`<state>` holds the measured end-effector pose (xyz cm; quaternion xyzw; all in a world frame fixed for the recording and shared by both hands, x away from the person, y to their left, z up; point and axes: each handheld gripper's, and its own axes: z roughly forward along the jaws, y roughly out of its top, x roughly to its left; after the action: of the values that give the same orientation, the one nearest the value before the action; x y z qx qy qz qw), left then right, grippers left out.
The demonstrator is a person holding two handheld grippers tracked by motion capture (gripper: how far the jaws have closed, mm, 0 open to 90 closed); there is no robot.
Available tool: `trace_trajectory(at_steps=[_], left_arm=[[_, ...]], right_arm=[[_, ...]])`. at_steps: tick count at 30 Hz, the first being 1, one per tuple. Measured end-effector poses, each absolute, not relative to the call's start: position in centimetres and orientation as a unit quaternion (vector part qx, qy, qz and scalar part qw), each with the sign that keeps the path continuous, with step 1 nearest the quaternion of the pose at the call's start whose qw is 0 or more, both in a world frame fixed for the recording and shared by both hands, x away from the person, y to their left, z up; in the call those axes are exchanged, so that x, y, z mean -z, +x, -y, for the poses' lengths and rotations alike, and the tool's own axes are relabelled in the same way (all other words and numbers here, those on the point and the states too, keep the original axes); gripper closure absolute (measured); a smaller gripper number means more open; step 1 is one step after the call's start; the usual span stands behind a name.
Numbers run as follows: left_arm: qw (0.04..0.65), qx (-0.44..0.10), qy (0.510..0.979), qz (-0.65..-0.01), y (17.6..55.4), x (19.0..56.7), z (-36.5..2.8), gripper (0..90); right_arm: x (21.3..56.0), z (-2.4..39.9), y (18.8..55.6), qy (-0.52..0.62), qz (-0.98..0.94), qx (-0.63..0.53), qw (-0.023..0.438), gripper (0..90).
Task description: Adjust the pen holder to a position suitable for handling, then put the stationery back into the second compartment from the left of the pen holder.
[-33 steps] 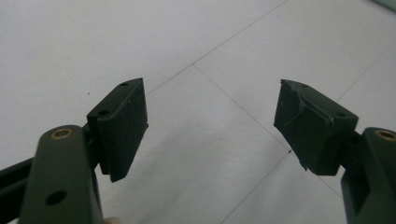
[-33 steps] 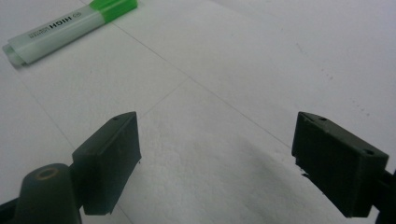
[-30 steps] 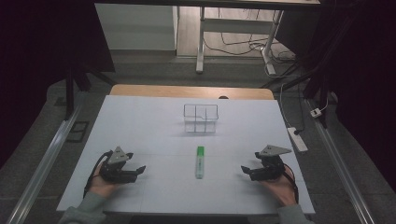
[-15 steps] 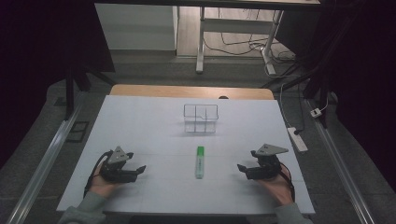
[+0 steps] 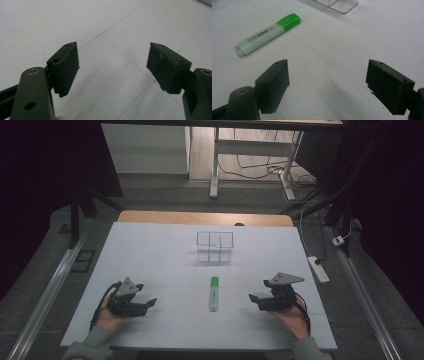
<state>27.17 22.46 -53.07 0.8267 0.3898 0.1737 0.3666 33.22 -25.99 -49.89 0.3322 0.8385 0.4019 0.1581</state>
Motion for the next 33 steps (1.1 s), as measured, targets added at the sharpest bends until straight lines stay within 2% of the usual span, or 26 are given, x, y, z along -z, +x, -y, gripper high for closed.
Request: trace_trajectory(at_steps=[33], left_arm=[[0.361, -0.180, 0.827, -0.391, 27.0, 53.0, -22.4, 25.7]], right_arm=[[49.1, 22.0, 33.1, 0.299, -0.856, -0.402, 0.125, 20.2]])
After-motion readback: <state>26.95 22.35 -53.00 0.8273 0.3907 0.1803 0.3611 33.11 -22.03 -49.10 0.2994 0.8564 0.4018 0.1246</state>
